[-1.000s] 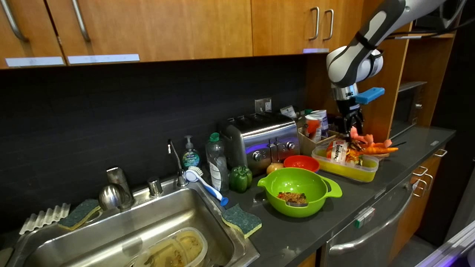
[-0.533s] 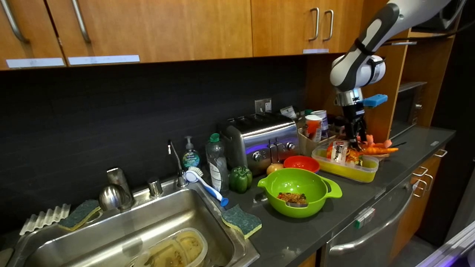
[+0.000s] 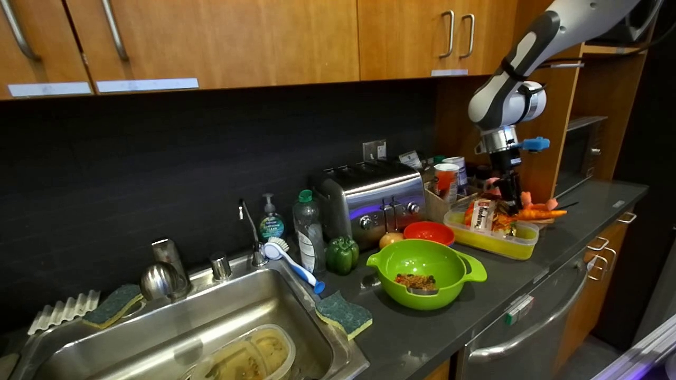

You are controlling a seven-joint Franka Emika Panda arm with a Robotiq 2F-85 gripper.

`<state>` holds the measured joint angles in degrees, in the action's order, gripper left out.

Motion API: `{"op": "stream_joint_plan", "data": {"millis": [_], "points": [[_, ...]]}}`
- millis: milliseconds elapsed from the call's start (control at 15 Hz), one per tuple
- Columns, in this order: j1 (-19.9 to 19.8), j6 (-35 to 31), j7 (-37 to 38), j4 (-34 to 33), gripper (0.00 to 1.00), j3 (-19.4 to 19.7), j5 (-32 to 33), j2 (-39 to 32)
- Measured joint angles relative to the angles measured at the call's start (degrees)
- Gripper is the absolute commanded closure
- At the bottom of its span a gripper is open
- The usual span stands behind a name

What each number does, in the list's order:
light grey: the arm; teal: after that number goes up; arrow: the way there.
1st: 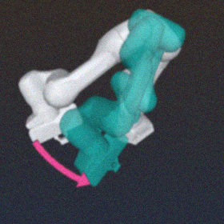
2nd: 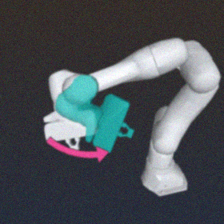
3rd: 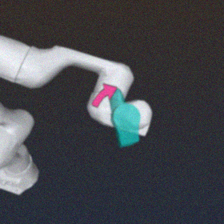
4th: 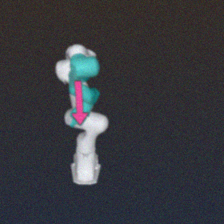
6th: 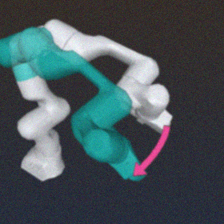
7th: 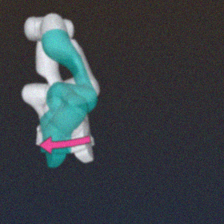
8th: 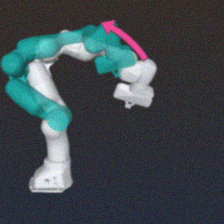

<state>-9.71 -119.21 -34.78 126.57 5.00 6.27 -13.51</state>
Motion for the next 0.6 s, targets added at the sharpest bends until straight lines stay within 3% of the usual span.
{"op": "stream_joint_plan", "data": {"millis": [200,267,333,467,600], "points": [[-0.2,0.6,-1.2,-0.6,0.98,0.0,0.0,-0.1],[-0.2,0.7,-1.6,-0.7,0.99,0.0,0.0,-0.1],[-0.2,0.7,-2.0,-0.8,0.62,0.0,0.0,-0.1],[-0.2,0.6,-2.3,-0.9,0.65,0.0,0.0,-0.1],[-0.2,0.6,-2.4,-1.0,0.56,0.0,0.0,-0.1]]}}
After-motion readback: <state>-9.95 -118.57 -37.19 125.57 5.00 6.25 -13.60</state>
